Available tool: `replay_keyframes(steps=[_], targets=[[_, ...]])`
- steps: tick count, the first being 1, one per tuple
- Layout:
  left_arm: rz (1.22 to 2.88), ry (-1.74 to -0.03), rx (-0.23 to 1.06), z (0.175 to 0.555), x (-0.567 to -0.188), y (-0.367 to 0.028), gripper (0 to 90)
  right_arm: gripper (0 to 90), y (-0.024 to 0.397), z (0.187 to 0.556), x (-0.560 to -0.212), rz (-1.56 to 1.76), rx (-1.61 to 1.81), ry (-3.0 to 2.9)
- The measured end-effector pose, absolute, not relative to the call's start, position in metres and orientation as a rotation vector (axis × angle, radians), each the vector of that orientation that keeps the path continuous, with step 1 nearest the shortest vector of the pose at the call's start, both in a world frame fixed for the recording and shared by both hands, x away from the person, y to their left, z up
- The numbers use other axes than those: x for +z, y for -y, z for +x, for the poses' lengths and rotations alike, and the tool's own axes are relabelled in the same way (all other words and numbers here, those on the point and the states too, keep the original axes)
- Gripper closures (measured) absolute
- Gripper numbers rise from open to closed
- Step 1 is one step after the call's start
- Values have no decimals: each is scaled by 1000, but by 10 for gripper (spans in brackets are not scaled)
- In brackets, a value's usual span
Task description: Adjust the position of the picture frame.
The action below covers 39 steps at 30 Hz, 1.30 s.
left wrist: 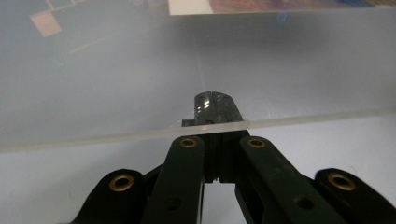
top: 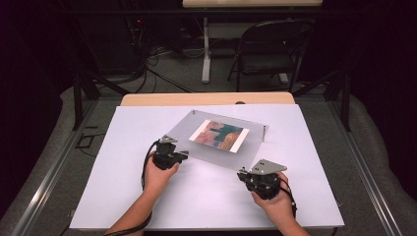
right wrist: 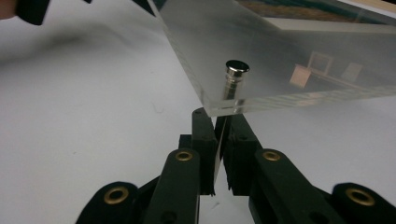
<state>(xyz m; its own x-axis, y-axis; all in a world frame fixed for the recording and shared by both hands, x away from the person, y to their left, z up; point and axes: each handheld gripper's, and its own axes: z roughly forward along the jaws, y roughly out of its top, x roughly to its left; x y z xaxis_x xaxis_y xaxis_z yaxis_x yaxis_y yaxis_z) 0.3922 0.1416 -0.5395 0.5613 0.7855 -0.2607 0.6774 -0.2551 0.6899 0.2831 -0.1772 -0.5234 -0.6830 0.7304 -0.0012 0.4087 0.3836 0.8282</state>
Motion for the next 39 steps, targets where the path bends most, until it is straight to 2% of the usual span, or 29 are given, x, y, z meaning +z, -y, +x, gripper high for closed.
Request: replay_keyframes(steps=[12,15,20,28,30,39], targets=[[1993,-1210,175,404,-547,-146,897,857,163,278,-531,1054,1297,-2305],[1984,-1227,188,403,-549,-150,855,857,156,278,-532,1034,1317,-2341],[1957,-1261,223,391,-545,-167,833,857,138,279,-534,980,1347,-2391],[1882,-1264,294,352,-530,-204,708,856,96,294,-545,892,1345,-2473],[1881,-1255,294,343,-530,-207,658,856,87,295,-546,866,1352,-2495],[1913,-1162,329,307,-531,-202,535,847,63,298,-559,807,1321,-2564]])
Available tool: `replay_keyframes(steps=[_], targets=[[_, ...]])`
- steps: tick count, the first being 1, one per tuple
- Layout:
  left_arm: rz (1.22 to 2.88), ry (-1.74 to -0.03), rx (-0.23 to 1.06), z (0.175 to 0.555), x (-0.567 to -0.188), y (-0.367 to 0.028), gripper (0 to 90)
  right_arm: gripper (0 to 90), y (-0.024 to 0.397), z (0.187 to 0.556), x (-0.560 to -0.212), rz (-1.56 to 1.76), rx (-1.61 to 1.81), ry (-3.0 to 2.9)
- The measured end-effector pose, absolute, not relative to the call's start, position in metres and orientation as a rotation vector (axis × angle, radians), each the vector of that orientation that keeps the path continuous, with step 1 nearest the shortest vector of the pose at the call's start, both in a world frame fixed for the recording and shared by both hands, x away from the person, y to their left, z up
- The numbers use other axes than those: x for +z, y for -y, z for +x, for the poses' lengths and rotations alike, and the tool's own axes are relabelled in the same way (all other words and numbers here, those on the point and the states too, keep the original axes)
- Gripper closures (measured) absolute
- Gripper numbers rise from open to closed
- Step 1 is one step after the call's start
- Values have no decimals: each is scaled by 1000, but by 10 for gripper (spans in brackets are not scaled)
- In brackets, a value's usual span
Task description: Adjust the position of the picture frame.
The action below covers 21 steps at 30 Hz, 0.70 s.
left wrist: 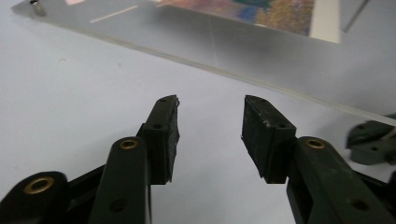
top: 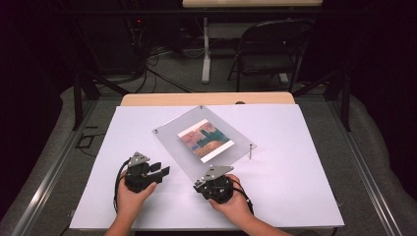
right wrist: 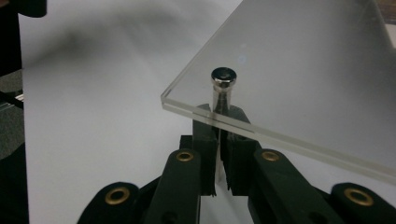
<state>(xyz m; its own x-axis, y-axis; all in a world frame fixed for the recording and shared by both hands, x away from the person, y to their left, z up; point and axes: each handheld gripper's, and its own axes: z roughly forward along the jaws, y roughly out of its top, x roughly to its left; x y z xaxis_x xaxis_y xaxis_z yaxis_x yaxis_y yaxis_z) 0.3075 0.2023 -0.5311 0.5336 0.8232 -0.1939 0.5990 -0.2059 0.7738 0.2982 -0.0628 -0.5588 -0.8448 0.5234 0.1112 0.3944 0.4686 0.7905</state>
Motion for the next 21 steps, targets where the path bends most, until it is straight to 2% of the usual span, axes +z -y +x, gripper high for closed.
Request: replay_keyframes(steps=[2,4,6,8,13,21], targets=[[1915,-1141,304,300,-532,-199,520,831,64,299,-561,813,1330,-2572],[1918,-1131,284,296,-534,-195,507,751,68,299,-560,826,1378,-2574],[1928,-1120,286,294,-534,-193,498,727,70,298,-559,825,1381,-2578],[1945,-1112,272,290,-535,-186,478,632,79,292,-557,804,1362,-2587],[1983,-1086,283,283,-536,-175,462,537,98,280,-546,820,1403,-2531],[1971,-1068,258,279,-537,-165,438,483,131,272,-537,809,1343,-2441]])
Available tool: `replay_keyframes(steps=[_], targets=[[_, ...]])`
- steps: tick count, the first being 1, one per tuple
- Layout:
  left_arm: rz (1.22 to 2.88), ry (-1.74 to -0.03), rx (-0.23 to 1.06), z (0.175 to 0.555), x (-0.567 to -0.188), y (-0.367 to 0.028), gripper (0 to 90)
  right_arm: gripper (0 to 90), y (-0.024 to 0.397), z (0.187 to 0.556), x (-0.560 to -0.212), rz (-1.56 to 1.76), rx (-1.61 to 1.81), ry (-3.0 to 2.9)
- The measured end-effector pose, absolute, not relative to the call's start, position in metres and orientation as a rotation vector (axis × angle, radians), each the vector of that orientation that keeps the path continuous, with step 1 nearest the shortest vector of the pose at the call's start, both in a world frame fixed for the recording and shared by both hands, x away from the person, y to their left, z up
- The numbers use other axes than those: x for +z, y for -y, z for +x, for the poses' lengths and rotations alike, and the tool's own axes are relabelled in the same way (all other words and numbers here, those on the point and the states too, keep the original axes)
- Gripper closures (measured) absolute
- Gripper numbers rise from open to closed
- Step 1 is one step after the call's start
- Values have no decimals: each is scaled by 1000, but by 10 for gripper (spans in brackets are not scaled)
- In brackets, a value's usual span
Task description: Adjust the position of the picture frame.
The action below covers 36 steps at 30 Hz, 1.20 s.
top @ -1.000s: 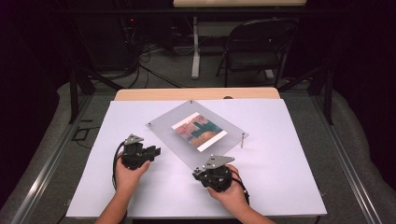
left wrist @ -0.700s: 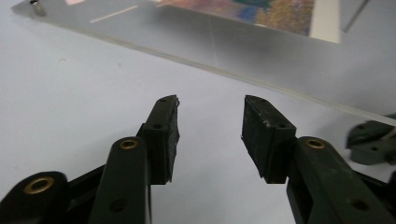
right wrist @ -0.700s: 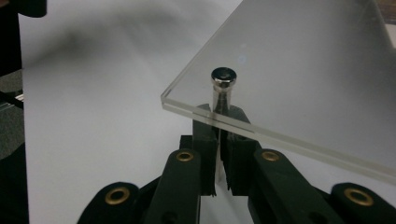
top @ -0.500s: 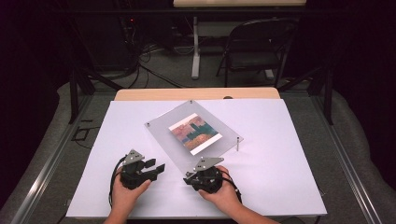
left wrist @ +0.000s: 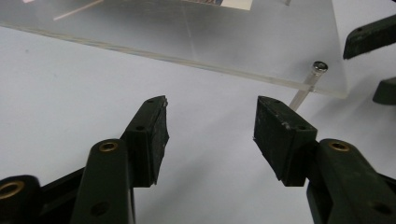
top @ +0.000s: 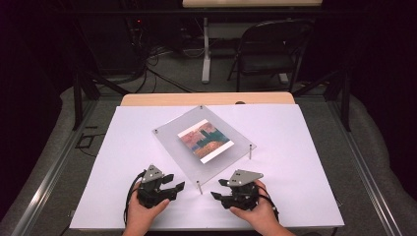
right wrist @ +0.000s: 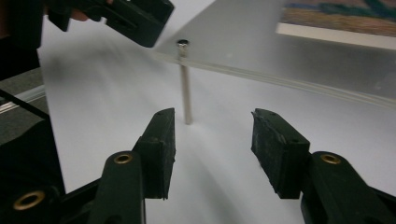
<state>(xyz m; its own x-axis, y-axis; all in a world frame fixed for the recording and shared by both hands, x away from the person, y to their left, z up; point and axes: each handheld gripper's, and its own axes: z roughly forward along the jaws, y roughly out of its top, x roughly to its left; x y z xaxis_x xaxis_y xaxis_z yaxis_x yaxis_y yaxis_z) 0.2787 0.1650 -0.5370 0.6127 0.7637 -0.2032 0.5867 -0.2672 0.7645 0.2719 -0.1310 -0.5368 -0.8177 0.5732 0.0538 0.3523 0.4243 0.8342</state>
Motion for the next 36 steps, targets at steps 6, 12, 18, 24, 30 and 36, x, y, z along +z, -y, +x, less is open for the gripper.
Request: replay_keyframes(steps=[6,12,18,24,30,36], targets=[[1988,-1033,236,278,-537,-157,425,465,164,283,-532,858,1253,-2356],[2023,-981,219,276,-542,-148,465,482,186,297,-530,972,1267,-2263],[2041,-960,178,274,-546,-138,497,512,198,304,-534,1037,1260,-2247],[2028,-930,176,271,-548,-127,565,547,204,310,-537,1071,1259,-2241],[2024,-927,174,273,-553,-111,677,568,212,316,-538,1115,1260,-2209],[2053,-930,181,274,-560,-99,731,575,215,321,-539,1139,1255,-2199]])
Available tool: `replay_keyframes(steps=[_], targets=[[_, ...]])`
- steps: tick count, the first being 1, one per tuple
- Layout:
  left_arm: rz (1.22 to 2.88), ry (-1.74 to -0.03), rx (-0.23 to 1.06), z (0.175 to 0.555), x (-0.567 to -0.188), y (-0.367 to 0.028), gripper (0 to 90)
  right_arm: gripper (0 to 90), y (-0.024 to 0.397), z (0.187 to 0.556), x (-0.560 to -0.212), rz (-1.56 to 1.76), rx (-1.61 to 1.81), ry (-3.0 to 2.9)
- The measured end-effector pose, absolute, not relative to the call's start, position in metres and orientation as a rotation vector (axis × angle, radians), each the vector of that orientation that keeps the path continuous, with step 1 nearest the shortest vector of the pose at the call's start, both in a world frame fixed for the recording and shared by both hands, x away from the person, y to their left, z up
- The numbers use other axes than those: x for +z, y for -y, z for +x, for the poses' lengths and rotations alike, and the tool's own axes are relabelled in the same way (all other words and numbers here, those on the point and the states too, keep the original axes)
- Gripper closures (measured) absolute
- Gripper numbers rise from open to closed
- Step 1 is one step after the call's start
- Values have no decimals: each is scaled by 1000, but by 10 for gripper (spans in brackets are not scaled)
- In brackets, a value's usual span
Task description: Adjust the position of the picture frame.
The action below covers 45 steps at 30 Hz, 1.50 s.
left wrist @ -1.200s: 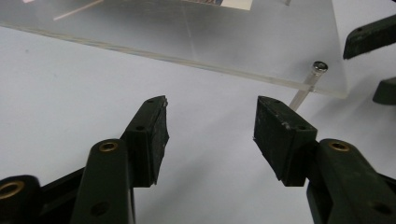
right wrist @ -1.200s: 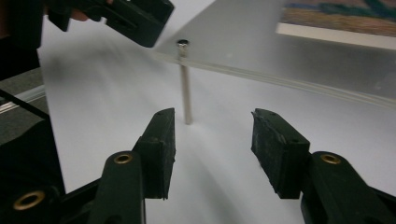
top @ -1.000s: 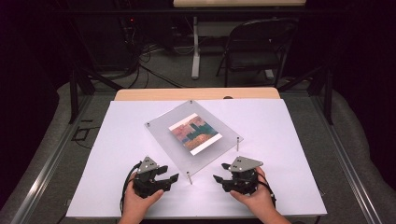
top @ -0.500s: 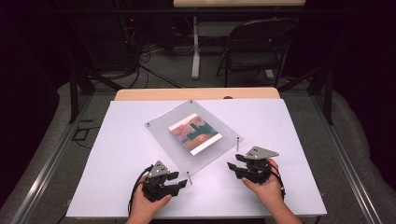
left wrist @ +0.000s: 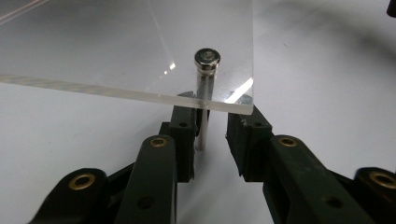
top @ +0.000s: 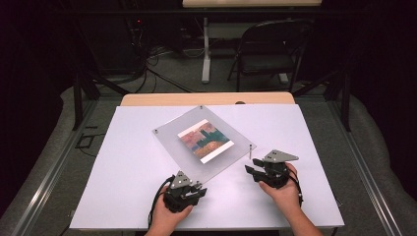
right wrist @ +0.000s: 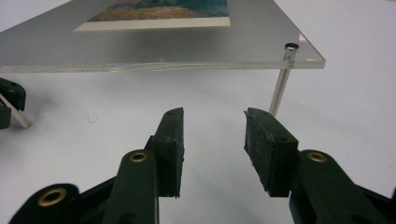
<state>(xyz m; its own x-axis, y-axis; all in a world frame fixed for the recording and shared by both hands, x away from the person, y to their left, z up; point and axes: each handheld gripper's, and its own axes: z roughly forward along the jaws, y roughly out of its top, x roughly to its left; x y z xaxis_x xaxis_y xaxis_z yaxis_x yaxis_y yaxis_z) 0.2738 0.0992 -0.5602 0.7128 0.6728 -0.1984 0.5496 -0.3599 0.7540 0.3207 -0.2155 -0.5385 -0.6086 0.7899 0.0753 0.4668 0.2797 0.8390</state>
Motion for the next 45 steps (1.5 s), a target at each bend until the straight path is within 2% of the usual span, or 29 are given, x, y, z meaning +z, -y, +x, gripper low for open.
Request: replay_keyframes(steps=[10,29,32,36,37,38,45], targets=[[2046,-962,194,277,-562,-100,845,578,218,326,-540,1151,1251,-2182],[1968,-1019,176,274,-546,-129,854,600,213,358,-555,1176,1224,-2189],[1950,-1041,182,273,-545,-135,854,651,205,369,-557,1136,1244,-2205],[1934,-1058,201,272,-543,-142,854,779,198,376,-556,1101,1278,-2241],[1934,-1058,201,272,-543,-142,854,779,198,376,-556,1101,1278,-2241],[1931,-1070,203,272,-543,-144,854,851,195,376,-555,1080,1306,-2268],[1896,-1065,190,274,-541,-152,853,857,193,371,-544,1061,1327,-2268]])
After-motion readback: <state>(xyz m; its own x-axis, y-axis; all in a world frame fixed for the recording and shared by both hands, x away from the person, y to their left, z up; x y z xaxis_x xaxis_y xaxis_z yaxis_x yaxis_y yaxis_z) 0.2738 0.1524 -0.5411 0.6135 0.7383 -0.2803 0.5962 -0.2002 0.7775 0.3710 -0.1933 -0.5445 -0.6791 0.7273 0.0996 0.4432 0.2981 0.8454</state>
